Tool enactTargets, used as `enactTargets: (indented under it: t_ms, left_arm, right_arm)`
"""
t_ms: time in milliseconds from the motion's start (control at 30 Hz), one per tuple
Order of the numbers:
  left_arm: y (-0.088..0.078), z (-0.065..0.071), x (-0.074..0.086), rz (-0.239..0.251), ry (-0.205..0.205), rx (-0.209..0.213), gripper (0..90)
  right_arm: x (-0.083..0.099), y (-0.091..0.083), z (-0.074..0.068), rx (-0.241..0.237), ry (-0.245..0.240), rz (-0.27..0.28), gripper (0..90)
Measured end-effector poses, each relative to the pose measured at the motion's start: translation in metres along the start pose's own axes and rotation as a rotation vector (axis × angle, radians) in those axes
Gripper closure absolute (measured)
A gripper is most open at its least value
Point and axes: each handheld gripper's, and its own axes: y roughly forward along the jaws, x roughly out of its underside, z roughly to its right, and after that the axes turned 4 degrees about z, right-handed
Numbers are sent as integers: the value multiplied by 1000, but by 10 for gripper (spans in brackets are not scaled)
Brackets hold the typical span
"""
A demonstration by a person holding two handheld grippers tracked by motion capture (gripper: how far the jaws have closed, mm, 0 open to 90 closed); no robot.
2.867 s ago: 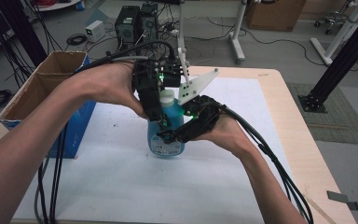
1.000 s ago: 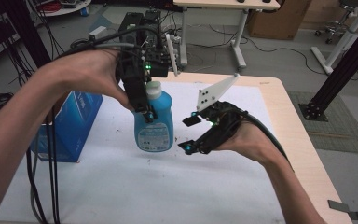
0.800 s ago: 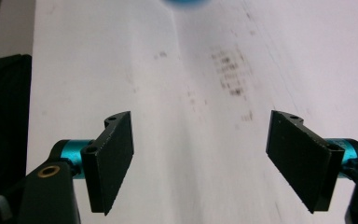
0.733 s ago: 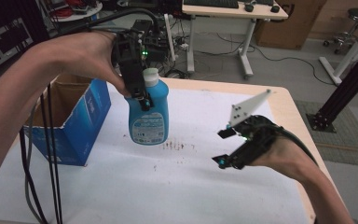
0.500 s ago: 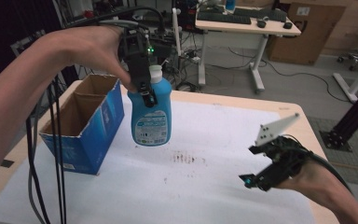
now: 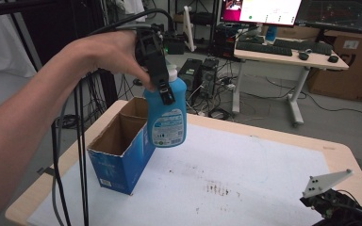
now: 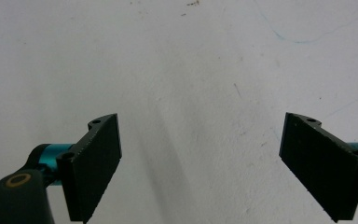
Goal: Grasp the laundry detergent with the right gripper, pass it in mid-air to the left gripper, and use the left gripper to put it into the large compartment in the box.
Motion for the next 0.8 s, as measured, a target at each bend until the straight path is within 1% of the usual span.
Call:
enactTargets:
  t_ms: [33, 67, 100, 133, 167, 267, 333, 367, 467, 500, 533, 600, 667, 700, 767, 800]
  left_arm:
    - [0, 0, 0, 0, 0, 0, 379]
    - [-3, -4, 5, 6, -16, -16, 379]
    - [-6, -8, 12, -5, -42, -33, 379]
    - [-6, -8, 12, -5, -42, -33, 379]
    - [-8, -13, 20, -15, -65, -51, 379]
    - [-15, -20, 29, -21, -105, -83, 379]
    - [-15, -20, 29, -21, -105, -83, 379]
    - [-18, -25, 35, -22, -131, -94, 379]
    - [-21, -31, 44, -17, -166, -99, 379]
    - [-21, -31, 44, -17, -166, -99, 379]
    - [-22, -34, 49, -28, -189, -108, 379]
    - [-23, -36, 53, -39, -216, -120, 379]
    - [-23, -39, 57, -42, -246, -128, 379]
    - [-23, -41, 60, -42, -269, -135, 379]
    - [-22, -44, 64, -53, -303, -139, 379]
    - [-21, -44, 65, -54, -312, -144, 379]
  right_arm:
    - [0, 0, 0, 0, 0, 0, 120]
    - [0, 2, 0, 2, -1, -8, 120]
    - [0, 2, 0, 4, 0, -10, 120]
    - [0, 2, 0, 3, 0, -11, 120]
    - [0, 2, 0, 3, 1, -11, 120]
    - [1, 3, 2, 2, 7, -13, 120]
    - [1, 3, 2, 4, 9, -16, 120]
    - [1, 3, 2, 4, 9, -16, 120]
    - [2, 3, 2, 6, 11, -19, 120]
    - [2, 3, 2, 6, 11, -19, 120]
    - [2, 3, 1, 5, 12, -19, 120]
    - [2, 4, -1, 2, 10, -23, 120]
    - [2, 5, -1, 4, 10, -27, 120]
    - [2, 5, -1, 4, 10, -28, 120]
    - [2, 5, -1, 5, 12, -31, 120]
    - [2, 5, -1, 3, 10, -31, 120]
